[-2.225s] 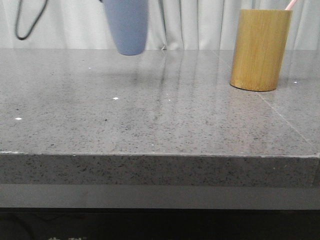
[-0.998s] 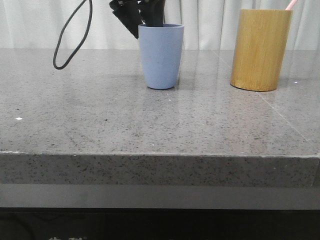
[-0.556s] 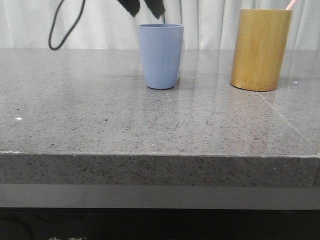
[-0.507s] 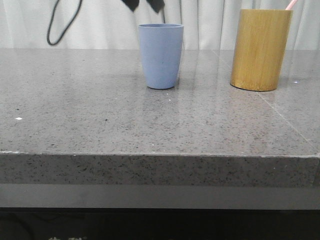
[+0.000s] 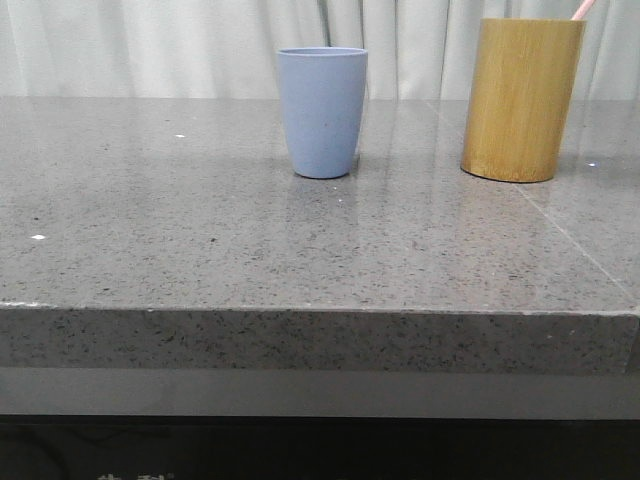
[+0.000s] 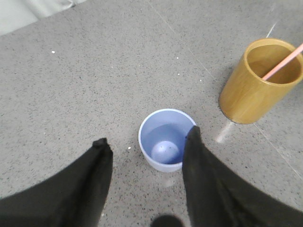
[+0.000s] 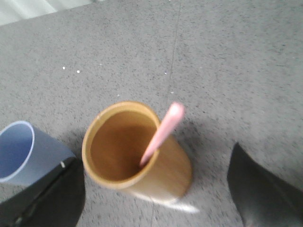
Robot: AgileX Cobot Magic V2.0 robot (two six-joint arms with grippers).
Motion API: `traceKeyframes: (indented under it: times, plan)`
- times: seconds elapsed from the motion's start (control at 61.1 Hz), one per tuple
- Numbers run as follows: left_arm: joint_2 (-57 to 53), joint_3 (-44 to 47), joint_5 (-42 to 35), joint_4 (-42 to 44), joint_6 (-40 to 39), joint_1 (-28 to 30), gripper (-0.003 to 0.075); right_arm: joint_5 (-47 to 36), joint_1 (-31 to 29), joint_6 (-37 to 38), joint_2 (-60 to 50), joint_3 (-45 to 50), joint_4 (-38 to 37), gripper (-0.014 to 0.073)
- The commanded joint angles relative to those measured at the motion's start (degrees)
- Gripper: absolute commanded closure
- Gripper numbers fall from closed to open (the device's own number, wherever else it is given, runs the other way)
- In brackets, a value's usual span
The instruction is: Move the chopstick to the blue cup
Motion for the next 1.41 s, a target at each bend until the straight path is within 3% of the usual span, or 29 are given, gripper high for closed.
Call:
traceKeyframes:
  times: [0.0,0.147,0.36,0.605,0.753,1.08,1.244,1.391]
  plan:
    - [-5.3,0.5,-2.5,-0.4,-0.1,-0.4,0.0372,-0.6,-0.3,-2.9,1.8,-4.5,5.8,-0.0029]
    - [-9.0,2.2,-0.4,-0.4,-0.1,-0.4,0.0372,0.9,-0.3,-5.2,6.5,-7.9,9.2,0.005]
    - [-14.5,6.5,-0.8,-2.5,-0.1,-0.4,0.0372,1.7,-0.3,-6.6,7.2,-8.1,9.8,0.0332]
    - [-25.1,22.7,-5.3,-2.5,-0.1,-0.4,0.0372,1.2,-0.3,-7.1,7.2,-8.1,9.8,0.0565]
    - [-33.3,34.5,-9.6,-2.5,-0.1,-0.4,0.0372,1.5,-0.3,-7.9,7.0,-9.2,9.8,0.0654]
    - [-50.4,56.9,-15.5,-2.5,-0.9,-0.4,0.0372,9.3,-0.1,-8.1,2.6,-22.1,0.9,0.0661]
    - [-53.8,60.6,-17.0,-2.5,-0.9,-0.4,0.0372,10.3,2.3,-8.1,-1.4,-26.9,-1.7,0.0653]
    - [-54.1,60.8,-17.2,-2.5,-0.9,-0.4,0.0372,7.7,9.8,-8.1,-3.4,-27.5,-4.3,0.0653]
